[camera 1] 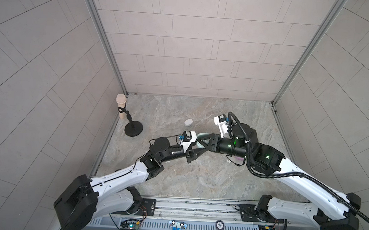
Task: Insert wireless bluetooth earbuds into charging case
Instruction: Insert the wireless bluetooth earbud into the charging case.
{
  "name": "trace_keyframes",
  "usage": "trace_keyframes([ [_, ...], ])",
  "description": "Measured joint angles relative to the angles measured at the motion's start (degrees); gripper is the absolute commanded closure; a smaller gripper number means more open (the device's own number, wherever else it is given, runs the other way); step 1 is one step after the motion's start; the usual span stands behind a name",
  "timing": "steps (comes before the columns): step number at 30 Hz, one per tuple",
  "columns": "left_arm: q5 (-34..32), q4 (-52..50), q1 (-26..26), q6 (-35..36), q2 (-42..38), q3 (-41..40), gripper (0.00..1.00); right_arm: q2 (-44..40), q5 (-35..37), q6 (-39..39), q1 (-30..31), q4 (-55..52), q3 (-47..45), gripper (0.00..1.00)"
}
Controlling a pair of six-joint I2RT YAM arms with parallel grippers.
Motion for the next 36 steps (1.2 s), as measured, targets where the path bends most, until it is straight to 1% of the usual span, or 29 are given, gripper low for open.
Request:
trace_keyframes([
  [9, -0.2, -0.8, 0.0, 0.4, -0.7, 0.0, 0.90, 0.0, 0.8, 0.1, 0.4, -0.5, -0.2, 0.87],
  [27, -0.8, -2.1, -0.1, 1.2, -1.0, 0.0, 0.91, -2.2, 2.9, -0.3, 0.5, -3.4, -0.5, 0.62],
  [36, -1.5, -2.5, -0.1, 1.5, -1.1, 0.0, 0.91, -3.1, 3.5, -1.8, 0.7, -9.7, 3.1, 0.55],
])
